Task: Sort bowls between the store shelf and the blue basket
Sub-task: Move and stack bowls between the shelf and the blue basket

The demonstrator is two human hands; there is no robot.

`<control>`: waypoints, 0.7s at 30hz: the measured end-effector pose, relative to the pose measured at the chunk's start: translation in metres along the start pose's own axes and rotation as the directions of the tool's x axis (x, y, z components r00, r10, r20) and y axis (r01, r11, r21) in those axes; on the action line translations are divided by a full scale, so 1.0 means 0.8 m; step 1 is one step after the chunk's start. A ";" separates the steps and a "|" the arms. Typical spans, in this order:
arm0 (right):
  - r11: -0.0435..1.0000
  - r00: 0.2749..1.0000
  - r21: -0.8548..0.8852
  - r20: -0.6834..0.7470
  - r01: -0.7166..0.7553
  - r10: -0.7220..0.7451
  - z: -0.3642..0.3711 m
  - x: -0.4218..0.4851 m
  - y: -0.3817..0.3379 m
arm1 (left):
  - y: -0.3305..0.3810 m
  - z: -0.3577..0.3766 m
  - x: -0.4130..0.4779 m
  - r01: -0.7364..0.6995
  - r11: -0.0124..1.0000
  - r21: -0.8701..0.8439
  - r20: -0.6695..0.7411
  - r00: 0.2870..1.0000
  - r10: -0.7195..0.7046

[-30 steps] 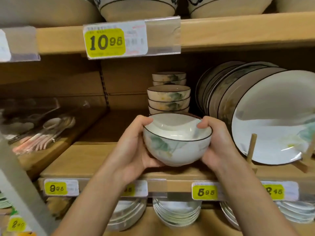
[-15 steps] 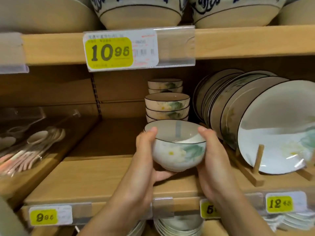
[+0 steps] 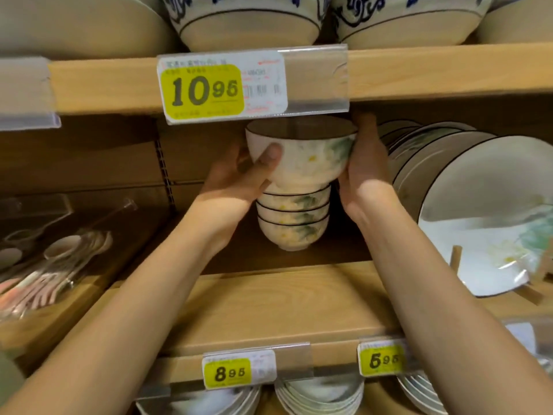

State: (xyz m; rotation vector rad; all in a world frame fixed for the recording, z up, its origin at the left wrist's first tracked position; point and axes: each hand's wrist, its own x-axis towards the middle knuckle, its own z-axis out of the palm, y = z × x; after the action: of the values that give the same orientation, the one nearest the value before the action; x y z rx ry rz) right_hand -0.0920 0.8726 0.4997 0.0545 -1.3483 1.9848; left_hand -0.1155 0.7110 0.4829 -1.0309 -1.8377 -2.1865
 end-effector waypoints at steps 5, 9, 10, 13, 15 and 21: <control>0.984 0.997 -0.180 -0.078 0.007 -0.021 0.014 0.057 0.024 | -0.021 -0.011 0.050 -0.065 0.982 0.178 0.049 0.997 0.057; 0.942 0.997 -0.333 -0.076 -0.047 0.023 0.016 0.084 0.040 | -0.043 -0.015 0.070 -0.039 0.974 0.224 0.066 0.997 0.025; 0.934 0.997 -0.354 -0.069 -0.053 0.030 0.013 0.086 0.046 | -0.050 -0.016 0.072 -0.026 0.974 0.227 0.071 0.997 0.010; 0.914 0.996 -0.399 -0.065 -0.075 0.054 0.004 0.086 0.065 | -0.070 -0.019 0.071 0.010 0.976 0.219 0.075 0.997 -0.027; 0.896 0.995 -0.433 -0.065 -0.100 0.080 0.001 0.087 0.072 | -0.080 -0.021 0.070 0.017 0.979 0.204 0.074 0.997 -0.032; 0.905 0.988 -0.398 -0.097 -0.147 0.118 -0.005 0.091 0.084 | -0.102 -0.020 0.072 0.027 0.983 0.179 0.080 0.996 -0.042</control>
State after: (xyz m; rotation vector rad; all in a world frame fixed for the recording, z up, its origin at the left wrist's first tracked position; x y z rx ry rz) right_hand -0.1832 0.9025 0.4749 -0.3074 -1.7279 1.7550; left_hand -0.2062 0.7370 0.4464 -1.0757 -2.0581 -1.9803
